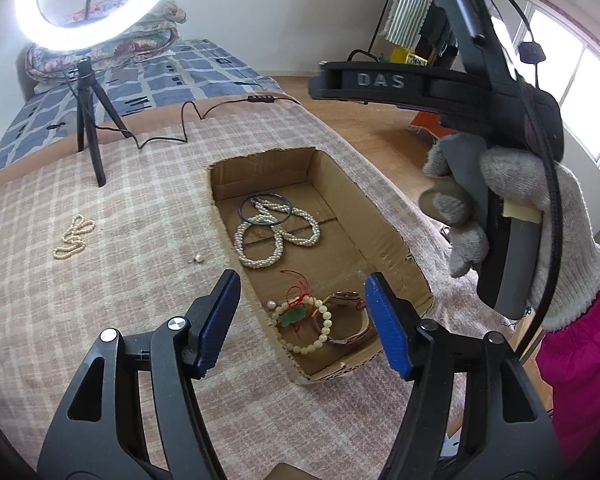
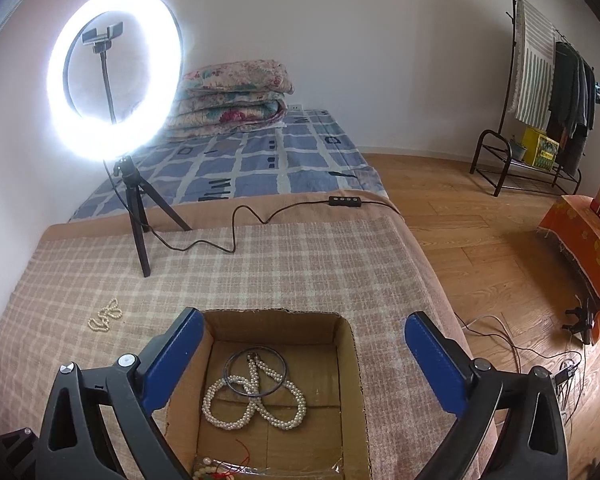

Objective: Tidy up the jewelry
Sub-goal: 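Withdraw both open grippers from the box toward the pearl strand, then close the left gripper on the pearl strand while the right gripper grasps a pearl earring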

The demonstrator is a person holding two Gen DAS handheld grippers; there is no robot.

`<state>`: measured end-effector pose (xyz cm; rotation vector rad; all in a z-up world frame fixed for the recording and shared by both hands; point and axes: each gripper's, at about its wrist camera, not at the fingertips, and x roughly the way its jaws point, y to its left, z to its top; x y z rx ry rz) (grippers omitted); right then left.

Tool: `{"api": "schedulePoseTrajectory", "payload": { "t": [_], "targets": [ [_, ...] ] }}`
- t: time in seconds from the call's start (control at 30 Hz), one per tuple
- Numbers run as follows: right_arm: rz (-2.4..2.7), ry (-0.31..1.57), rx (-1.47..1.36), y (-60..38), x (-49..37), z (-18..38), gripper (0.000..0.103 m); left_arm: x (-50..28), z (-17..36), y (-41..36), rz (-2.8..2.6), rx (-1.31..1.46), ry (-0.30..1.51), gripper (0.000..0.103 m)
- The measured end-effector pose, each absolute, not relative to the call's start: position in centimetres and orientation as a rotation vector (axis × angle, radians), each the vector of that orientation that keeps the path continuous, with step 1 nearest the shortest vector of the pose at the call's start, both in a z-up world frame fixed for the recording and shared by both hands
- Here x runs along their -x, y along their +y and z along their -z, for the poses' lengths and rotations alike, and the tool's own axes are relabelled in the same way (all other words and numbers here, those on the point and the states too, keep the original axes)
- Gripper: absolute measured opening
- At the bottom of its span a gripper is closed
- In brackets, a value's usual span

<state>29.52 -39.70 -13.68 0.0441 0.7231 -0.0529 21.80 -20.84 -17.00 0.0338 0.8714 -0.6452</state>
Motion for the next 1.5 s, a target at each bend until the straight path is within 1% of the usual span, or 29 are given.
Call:
{"api": "schedulePoseTrajectory", "payload": {
  "t": [0.2, 0.4, 0.5, 0.57, 0.63, 0.7, 0.77, 0.8, 0.97, 1.1, 1.17, 1.3, 1.37, 1.5],
  "targets": [
    [0.046, 0.679, -0.041, -38.3, -27.4, 11.9, 0.101, -22.0, 16.2, -16.3, 0.615, 0.006, 0.849, 0.067],
    [0.022, 0.645, -0.021, -35.7, -25.1, 10.5, 0.092, -22.7, 15.8, -10.8, 0.537, 0.056, 0.833, 0.067],
    [-0.006, 0.647, -0.024, -34.2, -24.1, 10.5, 0.084, -23.1, 15.7, -8.1, 0.499, 0.084, 0.824, 0.067],
    [-0.031, 0.656, -0.03, -32.8, -23.4, 10.8, 0.074, -23.7, 15.9, -6.7, 0.478, 0.097, 0.828, 0.067],
    [-0.056, 0.667, -0.029, -31.3, -22.5, 11.4, 0.07, -24.3, 16.2, -5.3, 0.459, 0.111, 0.838, 0.067],
    [-0.078, 0.683, -0.023, -29.5, -21.6, 12.4, 0.066, -24.8, 16.5, -4.1, 0.443, 0.12, 0.848, 0.067],
    [-0.093, 0.704, -0.018, -27.9, -21.0, 13.6, 0.056, -25.4, 16.7, -3.3, 0.437, 0.124, 0.857, 0.067],
    [-0.098, 0.717, -0.018, -27.0, -20.8, 14.4, 0.054, -25.8, 16.8, -2.9, 0.433, 0.123, 0.864, 0.067],
    [-0.112, 0.781, -0.091, -25.0, -20.5, 17.6, 0.039, -27.4, 17.2, -1.6, 0.433, 0.1, 0.881, 0.067],
    [-0.111, 0.808, -0.152, -24.1, -20.5, 19.5, 0.038, -28.9, 17.9, -0.8, 0.447, 0.068, 0.893, 0.067],
    [-0.103, 0.82, -0.17, -23.7, -20.7, 20.4, 0.034, -29.6, 18.4, -0.6, 0.457, 0.061, 0.907, 0.067],
    [-0.092, 0.848, -0.223, -23.0, -21.5, 22.0, 0.032, -31.5, 20.0, -0.2, 0.494, 0.056, 0.942, 0.067],
    [-0.082, 0.869, -0.25, -22.8, -22.0, 22.9, 0.029, -32.4, 20.8, -0.2, 0.513, 0.05, 0.955, 0.067],
    [-0.008, 0.873, -0.252, -22.5, -23.3, 24.1, 0.028, -34.4, 22.6, 0.0, 0.545, 0.056, 0.984, 0.066]
  ]
}}
